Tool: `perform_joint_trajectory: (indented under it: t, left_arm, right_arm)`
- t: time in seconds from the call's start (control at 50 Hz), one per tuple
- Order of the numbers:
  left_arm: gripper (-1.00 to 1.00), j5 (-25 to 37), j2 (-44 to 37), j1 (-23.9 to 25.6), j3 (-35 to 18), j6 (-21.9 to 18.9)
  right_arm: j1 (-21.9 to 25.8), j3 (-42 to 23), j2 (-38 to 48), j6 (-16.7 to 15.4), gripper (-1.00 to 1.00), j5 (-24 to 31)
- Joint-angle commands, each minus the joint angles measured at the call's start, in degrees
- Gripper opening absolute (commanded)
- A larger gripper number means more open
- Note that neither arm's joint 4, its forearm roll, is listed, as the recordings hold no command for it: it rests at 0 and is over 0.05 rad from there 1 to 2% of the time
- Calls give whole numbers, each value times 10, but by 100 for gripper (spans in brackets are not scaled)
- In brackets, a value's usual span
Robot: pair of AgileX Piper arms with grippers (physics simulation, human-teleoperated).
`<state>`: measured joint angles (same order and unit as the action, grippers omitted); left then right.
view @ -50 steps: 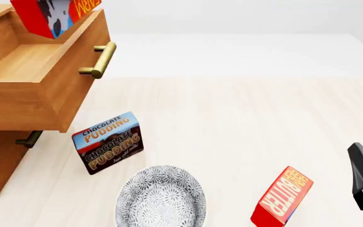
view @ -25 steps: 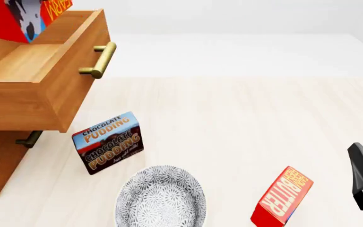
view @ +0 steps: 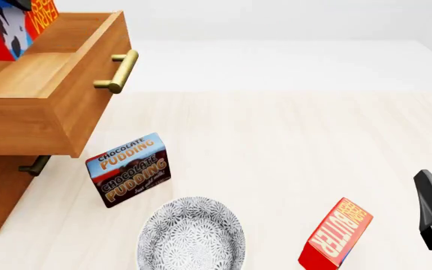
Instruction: Put the butter at the front in the top drawer of the cabinet and close it.
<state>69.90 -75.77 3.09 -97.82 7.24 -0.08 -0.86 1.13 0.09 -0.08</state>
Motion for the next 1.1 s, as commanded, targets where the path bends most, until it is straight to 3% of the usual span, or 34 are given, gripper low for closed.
perform_joint_trajectory:
  t: [0.02,0.48,0.54,1.1]
  left_arm:
    - [-100,0,15,-32,9,-13]
    - [-100,-14,9,-44,30,7]
    - [-100,-20,7,-58,37,-6]
    - [-100,-80,-5,-32,81,5]
  right_arm:
    - [0,1,0,0,100,0]
    - [0,1,0,0,100,0]
    - [0,1,-1,0,100,0]
    - [0,1,0,0,100,0]
